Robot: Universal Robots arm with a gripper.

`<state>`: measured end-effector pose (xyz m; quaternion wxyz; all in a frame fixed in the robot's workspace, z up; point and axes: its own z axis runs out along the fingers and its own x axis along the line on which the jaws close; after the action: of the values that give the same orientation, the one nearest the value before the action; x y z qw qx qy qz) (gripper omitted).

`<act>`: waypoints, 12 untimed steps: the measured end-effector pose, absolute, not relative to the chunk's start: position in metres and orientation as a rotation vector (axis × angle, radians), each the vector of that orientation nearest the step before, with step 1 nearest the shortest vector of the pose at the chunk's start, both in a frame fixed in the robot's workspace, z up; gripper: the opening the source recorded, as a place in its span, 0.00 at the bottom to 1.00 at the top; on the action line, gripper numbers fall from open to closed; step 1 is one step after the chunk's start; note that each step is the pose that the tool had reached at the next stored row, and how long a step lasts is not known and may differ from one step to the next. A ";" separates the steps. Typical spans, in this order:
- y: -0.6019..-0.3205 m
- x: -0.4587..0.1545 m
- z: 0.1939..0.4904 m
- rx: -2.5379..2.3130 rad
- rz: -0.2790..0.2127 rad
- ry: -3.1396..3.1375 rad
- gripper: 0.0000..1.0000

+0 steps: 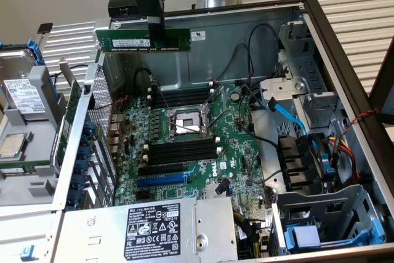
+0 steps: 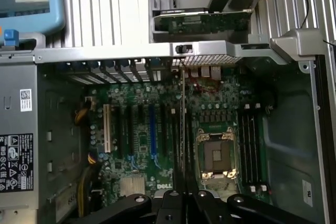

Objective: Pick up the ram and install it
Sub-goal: 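Pick up the ram and move it above insertion slot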

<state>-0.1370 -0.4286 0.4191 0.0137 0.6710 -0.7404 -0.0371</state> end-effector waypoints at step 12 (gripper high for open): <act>-0.414 -0.119 0.417 2.096 -0.102 -2.294 0.12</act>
<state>-0.1189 -0.4143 0.4175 0.0165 0.6740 -0.7378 -0.0330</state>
